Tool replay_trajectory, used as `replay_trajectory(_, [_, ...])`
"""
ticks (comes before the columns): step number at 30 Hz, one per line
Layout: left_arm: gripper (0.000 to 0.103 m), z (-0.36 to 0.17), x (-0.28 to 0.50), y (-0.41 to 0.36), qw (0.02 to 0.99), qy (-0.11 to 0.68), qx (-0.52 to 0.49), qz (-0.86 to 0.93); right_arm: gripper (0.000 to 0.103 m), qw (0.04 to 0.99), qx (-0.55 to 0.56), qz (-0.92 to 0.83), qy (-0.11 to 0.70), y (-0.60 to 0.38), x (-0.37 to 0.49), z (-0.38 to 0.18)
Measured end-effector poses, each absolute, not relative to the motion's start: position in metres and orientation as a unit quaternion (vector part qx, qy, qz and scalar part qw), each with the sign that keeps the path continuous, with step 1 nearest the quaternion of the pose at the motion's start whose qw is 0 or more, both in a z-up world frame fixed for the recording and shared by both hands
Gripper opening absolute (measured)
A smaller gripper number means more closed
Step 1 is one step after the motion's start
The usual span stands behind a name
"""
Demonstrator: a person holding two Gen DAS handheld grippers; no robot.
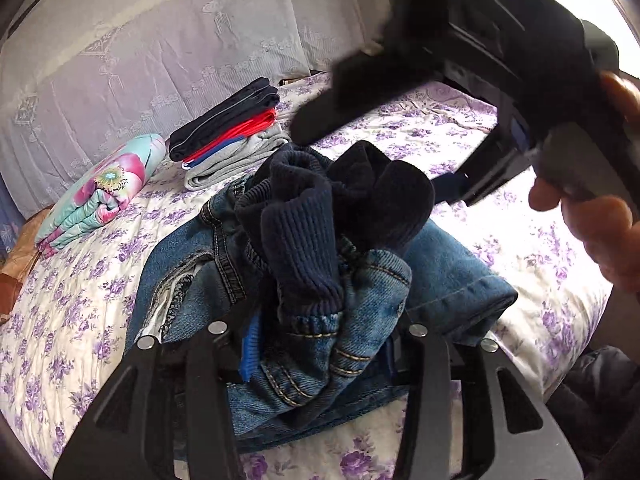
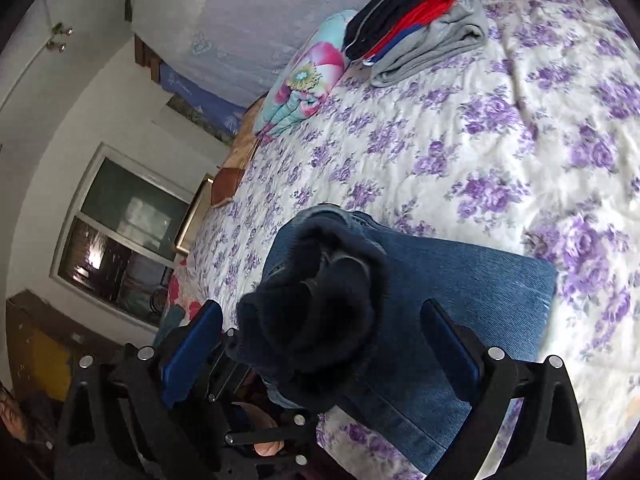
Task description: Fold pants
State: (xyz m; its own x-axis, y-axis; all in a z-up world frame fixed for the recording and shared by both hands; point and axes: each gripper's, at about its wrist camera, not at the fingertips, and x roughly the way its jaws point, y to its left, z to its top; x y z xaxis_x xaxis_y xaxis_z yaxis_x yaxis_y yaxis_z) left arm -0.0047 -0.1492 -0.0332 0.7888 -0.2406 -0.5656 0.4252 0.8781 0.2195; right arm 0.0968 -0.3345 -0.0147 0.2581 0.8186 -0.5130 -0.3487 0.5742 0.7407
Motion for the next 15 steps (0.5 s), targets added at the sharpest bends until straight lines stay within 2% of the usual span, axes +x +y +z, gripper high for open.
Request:
replay_trajectory(2, [0.045, -0.037, -0.007, -0.152, 0.929, 0.265, 0.186, -0.177, 0.099, 0.748, 0.205, 0.39, 0.497, -0.31, 0.101, -0.015])
replay_trajectory(3, [0.045, -0.039, -0.007, -0.153, 0.929, 0.263, 0.19, -0.177, 0.078, 0.748, 0.177, 0.38, 0.515, -0.297, 0.102, -0.019])
replay_trajectory(4, [0.045, -0.04, -0.006, -0.153, 0.928, 0.265, 0.191, -0.178, 0.073, 0.756, 0.155, 0.366, 0.52, -0.291, 0.101, -0.021])
replay_trajectory(5, [0.046, -0.042, -0.005, -0.155, 0.925, 0.277, 0.189, -0.18, 0.055, 0.769, 0.15, 0.355, 0.51, -0.293, 0.099, -0.017])
replay_trajectory(6, [0.048, -0.039, -0.005, -0.154, 0.925, 0.275, 0.184, -0.189, 0.046, 0.776, 0.147, 0.355, 0.501, -0.299, 0.097, -0.008])
replay_trajectory(9, [0.058, -0.007, -0.019, -0.159, 0.927, 0.241, 0.165, -0.234, 0.043, 0.792, 0.158, 0.367, 0.461, -0.328, 0.083, 0.025])
replay_trajectory(10, [0.072, 0.006, -0.024, -0.161, 0.924, 0.231, 0.15, -0.265, 0.043, 0.799, 0.164, 0.362, 0.451, -0.341, 0.079, 0.035])
replay_trajectory(11, [0.093, 0.014, -0.029, -0.165, 0.921, 0.221, 0.141, -0.288, 0.042, 0.804, 0.175, 0.353, 0.445, -0.356, 0.077, 0.042])
replay_trajectory(12, [0.099, 0.018, -0.033, -0.17, 0.919, 0.211, 0.144, -0.301, 0.042, 0.81, 0.186, 0.338, 0.442, -0.372, 0.076, 0.043])
replay_trajectory(15, [0.098, 0.007, -0.032, -0.18, 0.889, 0.248, 0.146, -0.355, 0.043, 0.805, 0.217, 0.284, 0.474, -0.404, 0.086, 0.007])
